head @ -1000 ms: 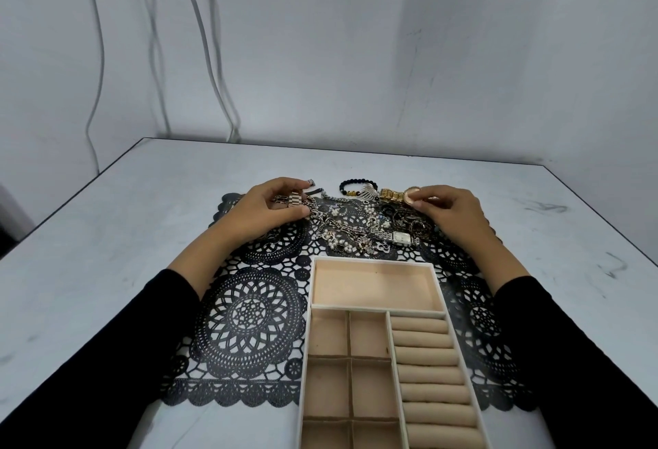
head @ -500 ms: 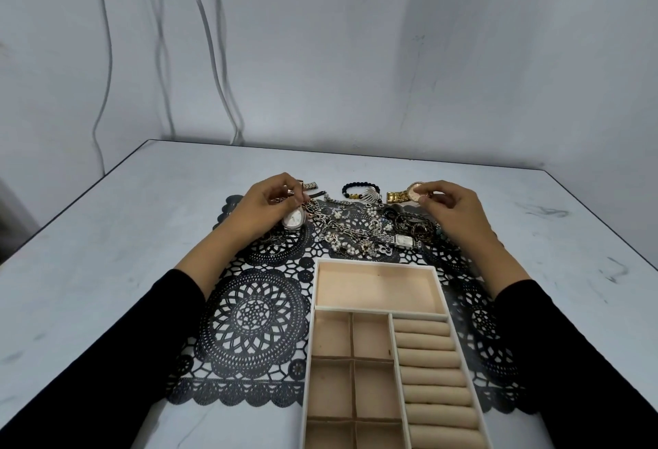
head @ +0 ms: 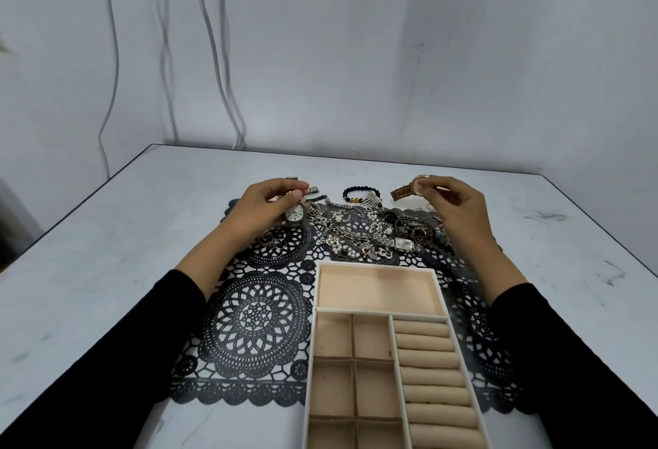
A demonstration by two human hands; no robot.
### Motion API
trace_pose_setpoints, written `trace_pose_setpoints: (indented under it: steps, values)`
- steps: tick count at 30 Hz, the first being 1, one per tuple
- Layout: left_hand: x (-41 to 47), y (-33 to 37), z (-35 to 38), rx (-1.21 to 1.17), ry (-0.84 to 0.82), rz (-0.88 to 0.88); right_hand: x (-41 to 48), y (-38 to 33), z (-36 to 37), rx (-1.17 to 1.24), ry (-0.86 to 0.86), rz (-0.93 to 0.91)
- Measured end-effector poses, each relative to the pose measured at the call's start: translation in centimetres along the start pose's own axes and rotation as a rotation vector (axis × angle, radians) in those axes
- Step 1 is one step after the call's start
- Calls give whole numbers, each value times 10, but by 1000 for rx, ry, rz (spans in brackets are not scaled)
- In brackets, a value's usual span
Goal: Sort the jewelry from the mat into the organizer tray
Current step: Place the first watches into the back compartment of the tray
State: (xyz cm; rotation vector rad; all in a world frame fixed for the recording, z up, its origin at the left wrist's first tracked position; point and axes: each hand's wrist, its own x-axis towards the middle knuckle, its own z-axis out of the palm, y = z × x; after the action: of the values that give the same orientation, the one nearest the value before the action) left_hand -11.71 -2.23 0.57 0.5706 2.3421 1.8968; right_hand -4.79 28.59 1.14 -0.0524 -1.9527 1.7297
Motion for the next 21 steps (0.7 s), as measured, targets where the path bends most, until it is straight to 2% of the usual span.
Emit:
trace_pose_setpoints:
  steps: [5,12,16,21]
  values:
    - [-4,8,4,-174,-9,-6,-2,-11,1,83,25,-12]
    - [-16,21,9,-138,-7,38,-12,-25,5,-35,-76,-96]
    - [-25,26,12,-220,10,28,-22,-34,10,-32,-110,-148]
    - [-35,27,9,-235,16,37,-34,-45,10,-11,-103,-119]
